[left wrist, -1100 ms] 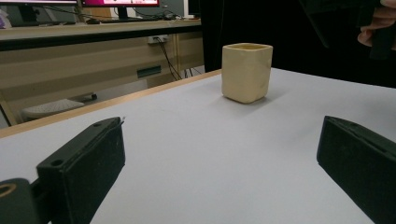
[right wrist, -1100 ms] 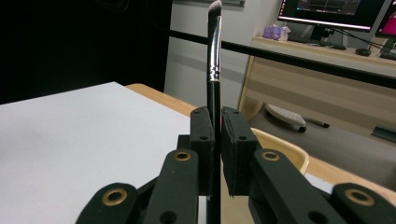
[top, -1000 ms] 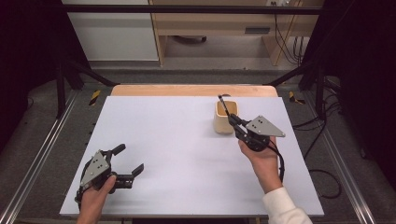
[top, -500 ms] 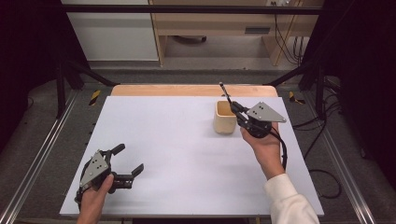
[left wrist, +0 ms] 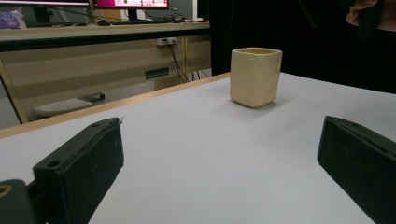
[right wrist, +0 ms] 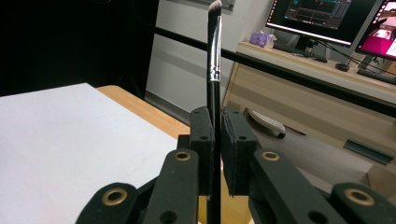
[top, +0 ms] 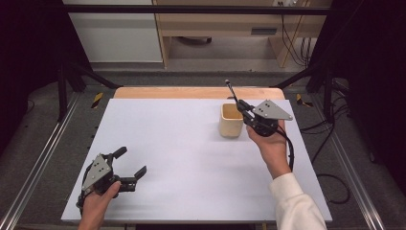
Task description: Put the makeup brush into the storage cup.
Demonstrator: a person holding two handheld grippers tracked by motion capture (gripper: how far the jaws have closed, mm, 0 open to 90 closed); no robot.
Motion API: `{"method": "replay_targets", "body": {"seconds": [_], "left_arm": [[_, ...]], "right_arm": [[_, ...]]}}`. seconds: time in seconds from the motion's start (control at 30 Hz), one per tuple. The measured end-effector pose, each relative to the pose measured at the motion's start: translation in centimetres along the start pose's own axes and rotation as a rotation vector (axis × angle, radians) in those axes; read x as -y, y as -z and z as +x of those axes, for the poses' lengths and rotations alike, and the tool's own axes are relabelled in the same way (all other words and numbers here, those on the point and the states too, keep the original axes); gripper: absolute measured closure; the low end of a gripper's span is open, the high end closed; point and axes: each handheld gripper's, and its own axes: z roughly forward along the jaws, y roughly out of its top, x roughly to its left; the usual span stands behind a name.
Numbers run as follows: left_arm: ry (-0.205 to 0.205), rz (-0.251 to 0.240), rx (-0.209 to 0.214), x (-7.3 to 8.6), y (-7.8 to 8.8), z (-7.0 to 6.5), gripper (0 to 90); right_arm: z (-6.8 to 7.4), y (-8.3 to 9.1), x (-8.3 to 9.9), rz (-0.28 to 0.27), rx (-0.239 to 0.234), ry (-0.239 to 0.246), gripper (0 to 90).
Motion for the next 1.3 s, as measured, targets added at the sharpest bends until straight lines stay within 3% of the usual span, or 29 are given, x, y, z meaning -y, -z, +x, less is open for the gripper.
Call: {"method": "replay_targets", "body": {"seconds": [0.6,1.3], "left_arm": [[0.003,-0.003,0.010,0.0,0.0,0.0,0.1],[0.007,-0.007,0.013,0.0,0.1,0.0,0.1]], "right_arm": [[-0.6,-1.3,-0.6,0.006,-0.008,0.014,83.9],[-1.0,-2.8,-0.1,0.000,-0.013,0.005,83.9]]}}
